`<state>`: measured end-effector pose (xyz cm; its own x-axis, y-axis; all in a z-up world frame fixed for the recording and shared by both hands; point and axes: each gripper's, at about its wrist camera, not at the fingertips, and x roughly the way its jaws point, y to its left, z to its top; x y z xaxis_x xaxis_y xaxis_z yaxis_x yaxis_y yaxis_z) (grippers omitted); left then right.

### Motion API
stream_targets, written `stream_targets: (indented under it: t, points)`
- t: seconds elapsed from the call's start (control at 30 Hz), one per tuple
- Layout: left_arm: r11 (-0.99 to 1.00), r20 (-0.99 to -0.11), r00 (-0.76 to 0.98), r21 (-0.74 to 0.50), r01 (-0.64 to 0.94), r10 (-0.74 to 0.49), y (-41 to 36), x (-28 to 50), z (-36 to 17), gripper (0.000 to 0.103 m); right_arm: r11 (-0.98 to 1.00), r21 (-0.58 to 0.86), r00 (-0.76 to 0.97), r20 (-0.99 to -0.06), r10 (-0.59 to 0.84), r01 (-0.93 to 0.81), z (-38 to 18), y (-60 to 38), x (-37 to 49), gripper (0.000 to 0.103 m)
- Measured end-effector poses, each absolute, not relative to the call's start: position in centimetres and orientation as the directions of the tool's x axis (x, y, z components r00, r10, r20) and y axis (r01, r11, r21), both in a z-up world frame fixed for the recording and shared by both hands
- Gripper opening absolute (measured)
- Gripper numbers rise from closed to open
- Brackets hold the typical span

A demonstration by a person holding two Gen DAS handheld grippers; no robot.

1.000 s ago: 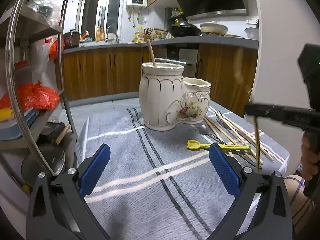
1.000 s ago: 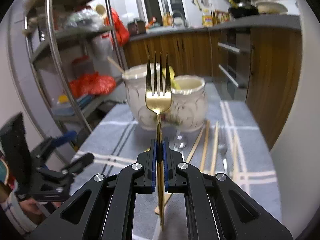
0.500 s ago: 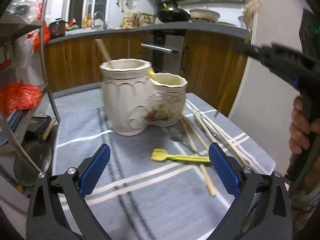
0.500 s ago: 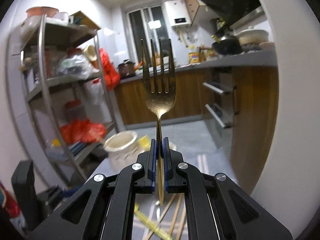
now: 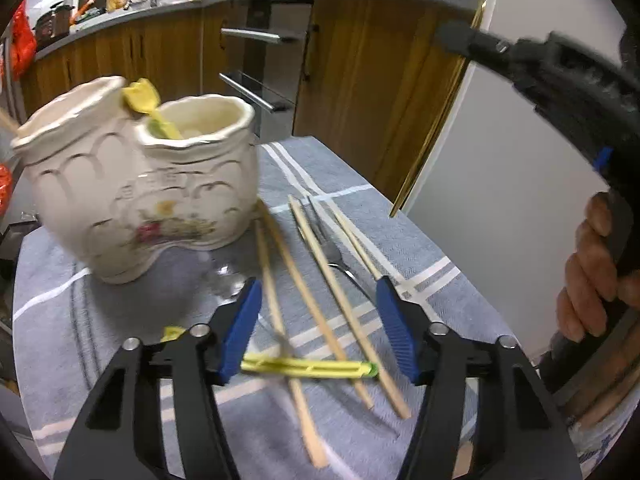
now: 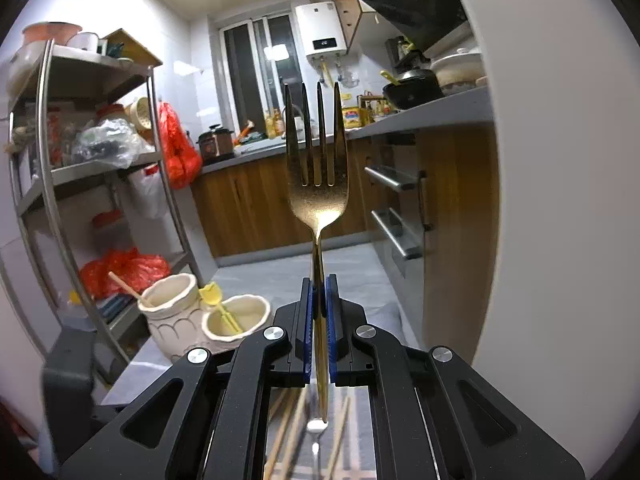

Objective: Organize utensils
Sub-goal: 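Grasp another wooden chopstick with the left tool and lift it, then carry chopstick and fork to the holder and lower them into its pots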

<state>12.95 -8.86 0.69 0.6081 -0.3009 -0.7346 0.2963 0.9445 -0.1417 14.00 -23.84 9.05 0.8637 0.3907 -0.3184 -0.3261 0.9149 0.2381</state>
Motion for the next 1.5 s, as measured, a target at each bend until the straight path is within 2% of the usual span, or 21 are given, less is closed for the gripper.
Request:
stream_targets:
  t: [0.07, 0.2, 0.4, 0.67, 0.83, 0.97, 1.2, 1.5]
  points:
    - [0.945, -0.749, 0.597, -0.118, 0.305, -0.286, -9.8, 13.6, 0.2, 0.044, 0.915, 0.241, 0.865, -0.315, 0.39, -0.324, 9.1, -24.3, 14.1, 0.007]
    - [0.947, -0.775, 0.578, -0.081, 0.31, -0.256, -11.4, 14.5, -0.5, 0.036, 0.908, 0.258, 0.859, -0.317, 0.403, -0.331, 8.9, -24.6, 14.2, 0.007]
    - [0.954, -0.806, 0.565, -0.003, 0.299, -0.18, -12.6, 16.0, -1.5, 0.015, 0.893, 0.284, 0.842, -0.322, 0.432, -0.349, 8.7, -24.8, 14.5, 0.007]
    - [0.95, -0.776, 0.582, -0.072, 0.303, -0.245, -12.0, 15.7, -0.8, 0.005, 0.883, 0.308, 0.839, -0.312, 0.445, -0.354, 8.7, -25.0, 14.5, 0.007]
    - [0.945, -0.716, 0.635, -0.113, 0.306, -0.291, -11.1, 14.7, 0.9, 0.005, 0.885, 0.304, 0.851, -0.29, 0.439, -0.353, 9.0, -25.1, 14.0, 0.007]
    - [0.942, -0.636, 0.701, -0.152, 0.298, -0.324, -9.4, 13.5, 2.7, 0.005, 0.885, 0.3, 0.861, -0.263, 0.435, -0.356, 9.5, -25.2, 13.5, 0.007]
    - [0.957, -0.468, 0.836, -0.099, 0.272, -0.286, -5.5, 10.3, 6.7, 0.005, 0.867, 0.295, 0.842, -0.253, 0.477, -0.402, 10.1, -23.4, 13.7, 0.007]
    - [0.968, -0.281, 0.927, -0.102, 0.227, -0.247, -0.2, 9.7, 12.3, 0.005, 0.831, 0.288, 0.814, -0.215, 0.54, -0.475, 11.8, -20.2, 15.6, 0.007]
